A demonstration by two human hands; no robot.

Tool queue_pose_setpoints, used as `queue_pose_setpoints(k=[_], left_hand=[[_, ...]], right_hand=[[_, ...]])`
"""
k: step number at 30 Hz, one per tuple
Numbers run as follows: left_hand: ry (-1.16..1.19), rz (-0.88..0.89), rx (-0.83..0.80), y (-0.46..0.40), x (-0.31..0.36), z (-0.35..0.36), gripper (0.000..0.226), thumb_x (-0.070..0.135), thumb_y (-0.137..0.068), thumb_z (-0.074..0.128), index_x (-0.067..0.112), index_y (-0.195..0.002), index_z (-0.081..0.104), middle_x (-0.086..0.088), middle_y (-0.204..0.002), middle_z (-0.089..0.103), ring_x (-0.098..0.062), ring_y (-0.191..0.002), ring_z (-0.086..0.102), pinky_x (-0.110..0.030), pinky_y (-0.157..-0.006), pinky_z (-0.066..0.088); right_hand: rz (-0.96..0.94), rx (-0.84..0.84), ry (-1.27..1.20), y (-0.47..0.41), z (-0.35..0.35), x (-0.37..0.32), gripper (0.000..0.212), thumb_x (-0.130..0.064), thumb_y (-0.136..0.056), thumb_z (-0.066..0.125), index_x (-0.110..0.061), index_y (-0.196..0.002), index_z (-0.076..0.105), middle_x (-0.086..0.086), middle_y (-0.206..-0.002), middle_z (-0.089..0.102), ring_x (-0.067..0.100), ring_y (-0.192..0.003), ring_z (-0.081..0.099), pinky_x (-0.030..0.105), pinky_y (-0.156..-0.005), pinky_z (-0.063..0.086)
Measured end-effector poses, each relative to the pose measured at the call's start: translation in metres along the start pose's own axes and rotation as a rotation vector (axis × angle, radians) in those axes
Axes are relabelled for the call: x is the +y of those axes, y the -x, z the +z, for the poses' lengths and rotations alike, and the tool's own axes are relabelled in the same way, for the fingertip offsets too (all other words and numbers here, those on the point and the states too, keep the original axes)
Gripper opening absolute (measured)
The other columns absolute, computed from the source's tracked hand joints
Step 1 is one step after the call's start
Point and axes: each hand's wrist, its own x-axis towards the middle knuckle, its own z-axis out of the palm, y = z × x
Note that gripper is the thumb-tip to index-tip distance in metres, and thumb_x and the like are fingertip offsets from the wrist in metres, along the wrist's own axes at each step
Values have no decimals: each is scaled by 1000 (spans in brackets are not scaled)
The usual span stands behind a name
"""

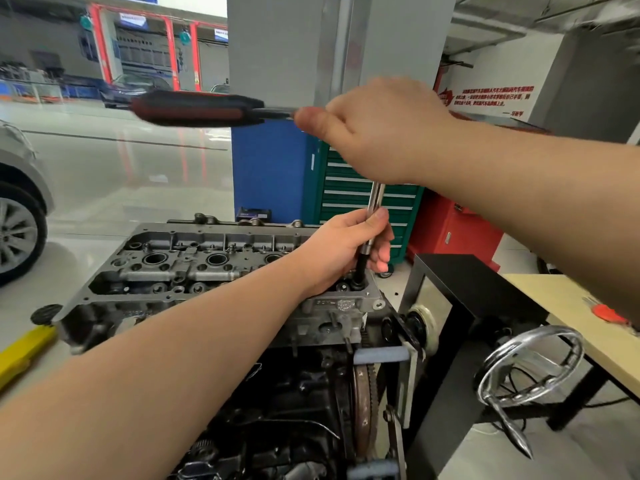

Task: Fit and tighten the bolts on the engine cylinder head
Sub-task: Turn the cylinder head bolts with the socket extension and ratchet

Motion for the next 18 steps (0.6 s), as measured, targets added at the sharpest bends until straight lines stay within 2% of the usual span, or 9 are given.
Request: queue_pose_setpoints(k=[2,4,6,9,10,11,12,15,18], left_hand=[[-1,6,-6,1,1,1,31,33,-111,45,8,-98,59,-9,-77,62,-24,-70,58,-31,-70,53],[7,14,16,2,1,1,29,32,-111,46,9,-99,59,-10,-79,63,-24,-71,59,-34,-72,52],[7,30,56,1,0,0,27,30,-111,46,9,-100,59,-10,-78,62,-24,-69,58,-35,-71,51],[-15,50,82,-1,-2,1,26,29,-112,45,11,-95,53,-5,-73,54,-21,-64,50,-37,-70,46],[-24,49,81,-2,-3,2,26,30,-112,44,13,-93,49,-3,-72,51,-19,-63,46,-38,-69,44],[-33,44,80,-2,-3,2,27,32,-113,44,13,-93,46,-1,-72,48,-18,-62,43,-37,-68,43],[-42,35,78,-3,-3,2,27,33,-112,44,14,-93,44,0,-71,46,-17,-61,40,-36,-67,43],[-28,15,58,-4,-3,1,27,35,-112,44,15,-94,43,2,-69,45,-16,-60,37,-34,-65,41],[0,14,37,-4,-4,1,27,35,-111,46,15,-94,44,1,-69,44,-16,-60,37,-34,-66,40]], right_hand=[[71,-49,229,-19,0,-9,64,-64,-104,19,-23,-88,64,5,-70,48,26,-65,49,34,-59,32],[119,-170,357,-39,2,-17,33,-33,-107,36,-37,-131,57,2,-81,44,31,-80,50,40,-65,37],[199,-243,314,-49,3,-23,50,-16,-101,40,-41,-143,51,1,-92,45,34,-90,50,44,-68,38],[148,-194,377,-46,10,-16,31,-32,-109,36,-40,-130,58,-1,-79,37,33,-89,55,40,-68,39],[92,-154,373,-43,10,-10,34,-44,-110,30,-33,-111,62,0,-75,37,29,-79,54,36,-65,37],[62,-129,313,-39,11,-5,48,-55,-109,25,-22,-85,52,1,-72,40,25,-69,49,34,-61,35],[31,-103,229,-35,11,1,62,-64,-105,20,-17,-76,48,3,-69,45,22,-63,46,34,-57,32],[-110,-93,-27,-22,2,9,78,-82,-92,16,-16,-70,51,0,-62,52,20,-59,50,37,-56,35],[-221,-163,-270,-8,-8,15,79,-83,-86,22,-14,-73,57,-3,-59,47,19,-56,45,38,-58,34]])
